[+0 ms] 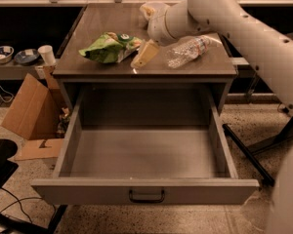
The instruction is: Place green rice chip bag into top drawer
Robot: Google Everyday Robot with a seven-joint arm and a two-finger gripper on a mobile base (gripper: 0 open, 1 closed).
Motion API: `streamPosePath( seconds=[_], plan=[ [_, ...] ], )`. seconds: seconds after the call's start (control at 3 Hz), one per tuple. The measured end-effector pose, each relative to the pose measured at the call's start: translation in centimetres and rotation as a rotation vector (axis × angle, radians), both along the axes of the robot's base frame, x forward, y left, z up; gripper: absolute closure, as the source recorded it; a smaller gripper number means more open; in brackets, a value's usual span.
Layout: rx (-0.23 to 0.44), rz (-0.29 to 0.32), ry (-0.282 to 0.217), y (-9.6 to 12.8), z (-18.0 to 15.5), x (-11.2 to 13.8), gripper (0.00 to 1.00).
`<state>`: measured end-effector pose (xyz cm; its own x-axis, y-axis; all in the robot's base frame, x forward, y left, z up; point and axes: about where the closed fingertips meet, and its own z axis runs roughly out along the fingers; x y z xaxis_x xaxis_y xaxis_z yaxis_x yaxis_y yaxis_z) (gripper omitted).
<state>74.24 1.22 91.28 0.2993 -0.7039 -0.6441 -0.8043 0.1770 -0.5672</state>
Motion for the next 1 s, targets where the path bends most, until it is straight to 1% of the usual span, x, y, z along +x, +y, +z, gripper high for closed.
streamPosePath(
  seconds=[0.33, 0.67, 1.0],
  plan=[
    [0.084, 0.067, 0.027, 4.5, -3.3, 3.8, 0.00],
    [0.124, 0.111, 0.025, 7.8, -4.8, 5.8, 0.17],
    [0.130, 0.111, 0.023, 8.0, -4.9, 6.3, 0.41]
  ],
)
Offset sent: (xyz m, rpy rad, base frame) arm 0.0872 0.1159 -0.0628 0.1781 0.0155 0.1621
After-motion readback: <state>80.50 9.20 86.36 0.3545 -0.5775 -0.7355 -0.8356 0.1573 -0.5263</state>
